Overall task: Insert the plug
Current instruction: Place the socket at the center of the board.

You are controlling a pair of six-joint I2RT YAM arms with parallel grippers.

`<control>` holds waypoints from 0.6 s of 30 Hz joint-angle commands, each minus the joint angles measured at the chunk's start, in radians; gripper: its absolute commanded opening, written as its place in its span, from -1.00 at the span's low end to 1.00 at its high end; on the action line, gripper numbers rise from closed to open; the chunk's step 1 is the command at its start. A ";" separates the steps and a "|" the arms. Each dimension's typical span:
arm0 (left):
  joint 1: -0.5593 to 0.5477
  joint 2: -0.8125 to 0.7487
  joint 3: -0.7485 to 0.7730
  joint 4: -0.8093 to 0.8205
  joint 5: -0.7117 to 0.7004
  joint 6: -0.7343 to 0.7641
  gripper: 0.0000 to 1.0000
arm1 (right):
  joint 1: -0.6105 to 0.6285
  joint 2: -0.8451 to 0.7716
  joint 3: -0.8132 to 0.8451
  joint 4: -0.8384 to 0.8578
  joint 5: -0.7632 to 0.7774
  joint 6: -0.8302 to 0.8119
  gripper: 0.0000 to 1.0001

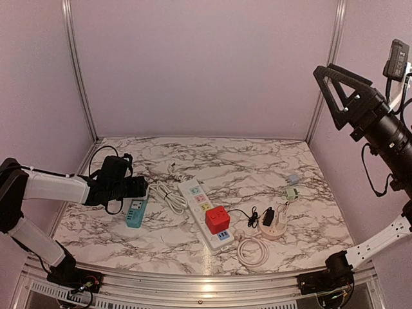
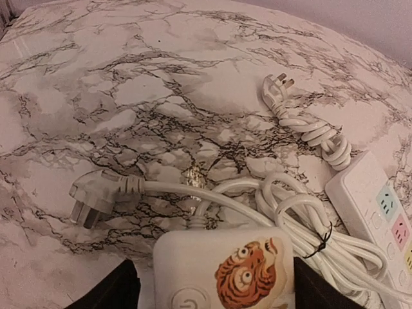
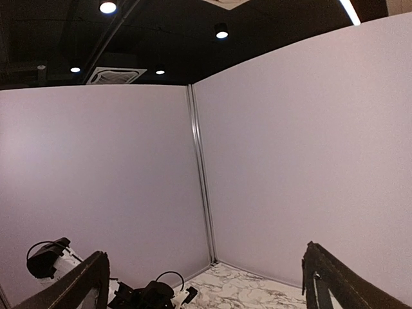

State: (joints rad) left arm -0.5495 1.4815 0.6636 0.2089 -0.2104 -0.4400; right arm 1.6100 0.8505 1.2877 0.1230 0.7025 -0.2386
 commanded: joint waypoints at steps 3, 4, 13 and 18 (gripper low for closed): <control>-0.063 -0.168 -0.064 0.001 0.001 -0.013 0.98 | 0.004 -0.017 -0.029 0.109 0.265 -0.092 0.97; -0.080 -0.199 -0.066 0.001 -0.016 -0.013 0.98 | 0.005 -0.016 -0.050 0.167 0.314 -0.131 0.97; -0.354 -0.432 -0.067 -0.001 -0.233 0.003 0.98 | -0.163 0.057 -0.116 0.284 0.513 -0.236 0.97; -0.510 -0.430 -0.081 0.021 -0.340 0.026 0.98 | -0.405 0.094 -0.118 -0.008 0.406 0.055 0.97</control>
State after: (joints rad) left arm -0.9768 1.0431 0.5915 0.2108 -0.4294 -0.4404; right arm 1.3430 0.9279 1.1442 0.3305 1.1522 -0.4072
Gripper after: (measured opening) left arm 0.988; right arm 0.985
